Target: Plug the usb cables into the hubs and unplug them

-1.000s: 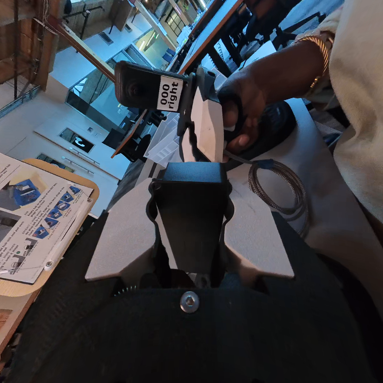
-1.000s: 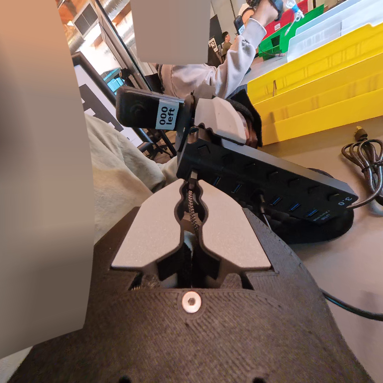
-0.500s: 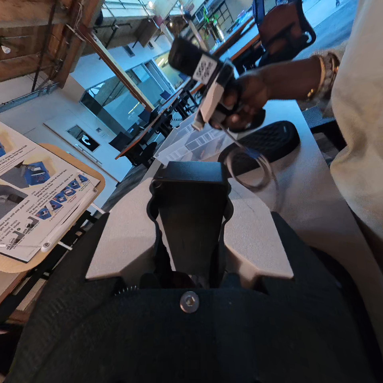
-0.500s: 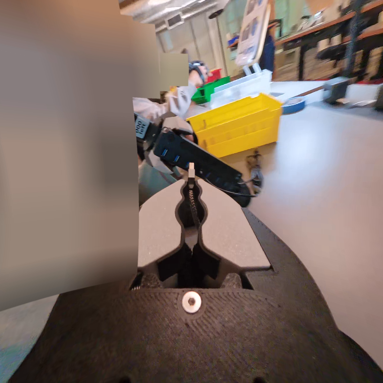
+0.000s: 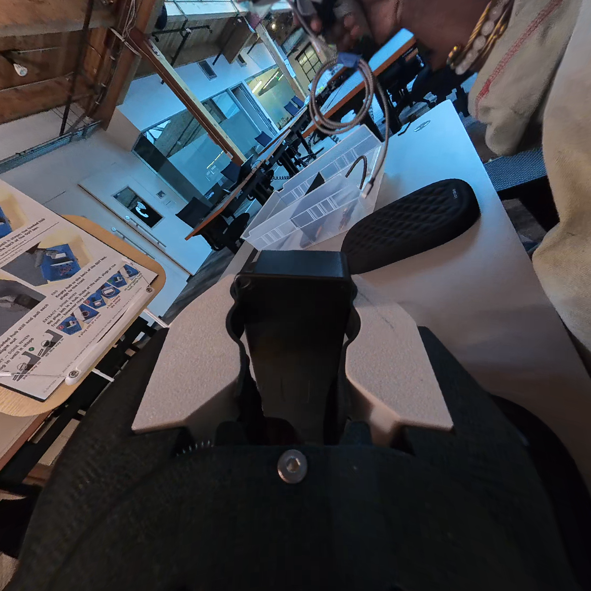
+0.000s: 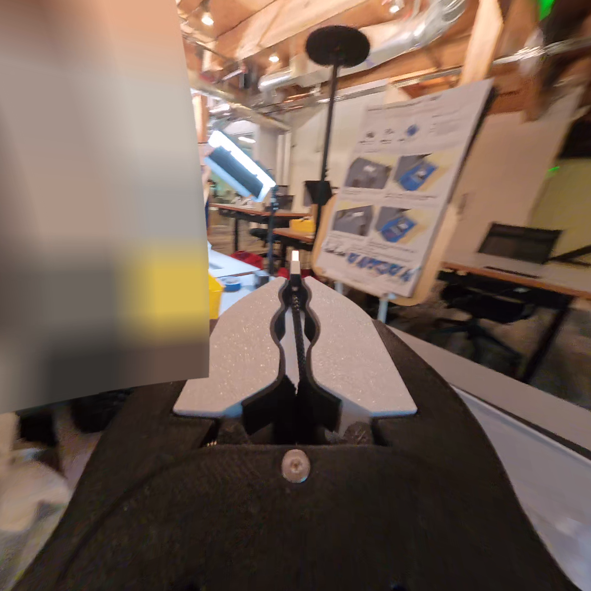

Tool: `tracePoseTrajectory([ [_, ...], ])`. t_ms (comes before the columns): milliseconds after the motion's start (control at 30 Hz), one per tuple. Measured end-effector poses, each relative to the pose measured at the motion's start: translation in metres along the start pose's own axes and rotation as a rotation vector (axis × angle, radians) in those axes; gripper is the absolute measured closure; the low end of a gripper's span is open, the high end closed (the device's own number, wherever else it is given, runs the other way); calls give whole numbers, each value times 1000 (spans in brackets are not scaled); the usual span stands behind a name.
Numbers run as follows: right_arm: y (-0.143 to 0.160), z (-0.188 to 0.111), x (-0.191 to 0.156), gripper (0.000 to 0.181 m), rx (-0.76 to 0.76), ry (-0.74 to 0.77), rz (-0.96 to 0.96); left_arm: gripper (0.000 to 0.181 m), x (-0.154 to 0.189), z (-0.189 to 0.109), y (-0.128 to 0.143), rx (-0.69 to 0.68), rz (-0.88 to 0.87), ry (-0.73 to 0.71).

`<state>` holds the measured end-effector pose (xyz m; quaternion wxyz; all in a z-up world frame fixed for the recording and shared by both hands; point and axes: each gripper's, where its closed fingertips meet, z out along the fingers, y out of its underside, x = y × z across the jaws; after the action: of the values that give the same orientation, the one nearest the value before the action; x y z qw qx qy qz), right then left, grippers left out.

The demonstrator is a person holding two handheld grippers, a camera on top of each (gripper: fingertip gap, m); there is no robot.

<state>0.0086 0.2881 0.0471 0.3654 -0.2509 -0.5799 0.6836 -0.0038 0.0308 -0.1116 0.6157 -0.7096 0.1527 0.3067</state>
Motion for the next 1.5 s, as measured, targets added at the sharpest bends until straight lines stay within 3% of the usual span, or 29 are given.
tracePoseTrajectory([
  [33,-4,-6,9,175,1,51,-28,119,0,0,0,0,0,1],
  [200,-20,-24,40,175,51,214,-128,119,1,1,1,-8,4,6],
  [367,-30,-20,60,175,133,203,-101,119,1,2,1,-14,4,8],
  [500,-49,-17,61,175,167,204,-70,119,1,2,2,-27,7,12],
  [633,-76,-21,57,175,187,277,-168,119,1,2,2,-24,1,11],
  [733,-78,-19,66,175,167,320,-221,119,0,3,2,-16,-2,9],
  [833,-54,-15,89,175,111,383,-233,119,0,2,2,-16,0,8],
  [967,-2,-13,118,175,73,428,-89,119,0,2,2,-24,3,9],
  [1133,62,-42,148,176,19,599,114,119,-2,2,2,-17,-9,2],
  [1267,142,-75,171,173,-271,768,230,119,-4,-1,2,-1,-28,-9],
  [1333,175,-91,174,153,-473,831,234,119,-6,-2,3,10,-40,-17],
  [1400,185,-103,177,134,-605,906,157,119,-9,-4,3,20,-56,-25],
  [1500,162,-98,172,119,-654,965,-96,119,-13,-7,3,42,-84,-40],
])
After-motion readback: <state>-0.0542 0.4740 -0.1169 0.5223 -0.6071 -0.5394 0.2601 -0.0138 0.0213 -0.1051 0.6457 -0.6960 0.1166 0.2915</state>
